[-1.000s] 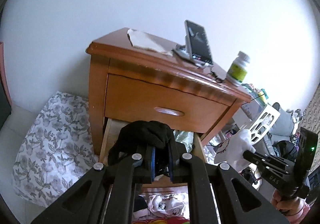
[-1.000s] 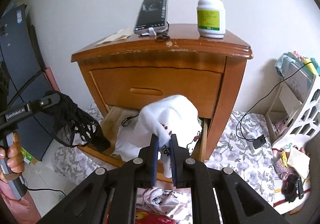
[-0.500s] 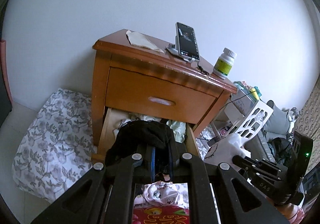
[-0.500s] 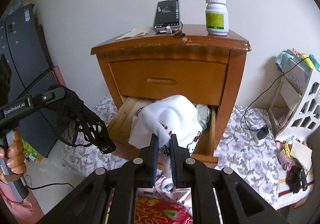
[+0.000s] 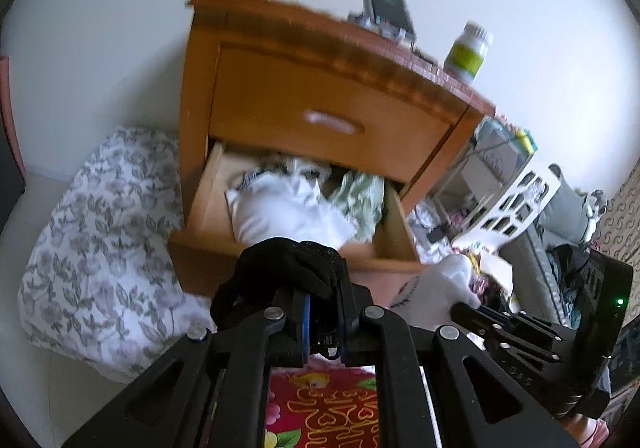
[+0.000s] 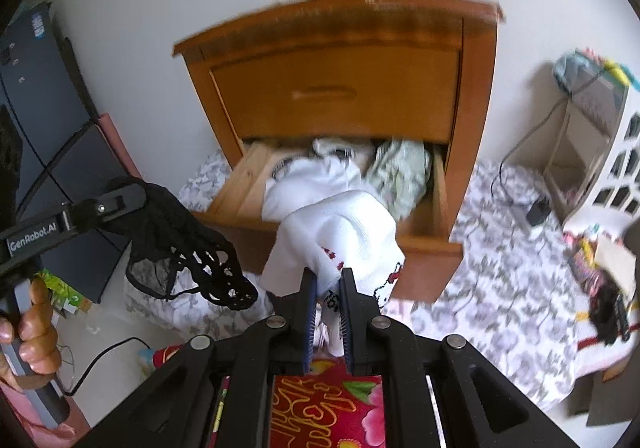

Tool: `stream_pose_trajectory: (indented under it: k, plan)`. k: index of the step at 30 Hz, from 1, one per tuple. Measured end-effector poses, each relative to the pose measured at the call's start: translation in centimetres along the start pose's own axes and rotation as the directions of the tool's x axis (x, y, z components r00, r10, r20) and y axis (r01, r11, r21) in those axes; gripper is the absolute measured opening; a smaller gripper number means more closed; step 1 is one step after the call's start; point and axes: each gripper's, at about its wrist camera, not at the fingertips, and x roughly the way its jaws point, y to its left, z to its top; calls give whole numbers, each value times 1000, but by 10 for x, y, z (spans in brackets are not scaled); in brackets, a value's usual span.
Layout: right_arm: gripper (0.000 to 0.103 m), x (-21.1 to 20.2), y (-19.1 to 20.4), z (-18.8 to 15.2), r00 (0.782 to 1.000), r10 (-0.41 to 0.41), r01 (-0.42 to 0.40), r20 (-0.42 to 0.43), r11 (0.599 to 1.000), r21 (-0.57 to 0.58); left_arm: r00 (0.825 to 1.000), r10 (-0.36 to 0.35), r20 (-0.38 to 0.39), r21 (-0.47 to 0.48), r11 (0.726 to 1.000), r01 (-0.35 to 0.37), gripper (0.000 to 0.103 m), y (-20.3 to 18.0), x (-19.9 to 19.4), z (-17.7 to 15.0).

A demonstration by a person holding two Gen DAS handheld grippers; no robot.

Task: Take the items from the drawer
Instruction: 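Lift the black garment and white sock out of the drawer with both tools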

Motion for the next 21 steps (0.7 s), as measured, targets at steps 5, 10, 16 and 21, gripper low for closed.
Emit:
stream_pose_trajectory:
  k: [5, 10, 16, 21]
  plan:
    - [12, 35, -6, -16, 996, 0, 3, -88, 999, 36, 995, 19, -93, 0, 1000, -19, 10, 2, 33, -18]
    - [12, 72, -13, -30, 984, -1, 14, -181, 997, 71, 984, 49, -169, -7, 999, -51, 10, 7, 64, -31]
    - [13, 97, -13, -40, 972, -17, 34, -235, 997, 70, 966, 78, -245, -11, 996, -83, 10, 17, 98, -42]
    - [14, 116, -18, -42, 961, -33, 56, -274, 995, 77, 951, 92, -294, -13, 995, -101, 10, 24, 120, -48]
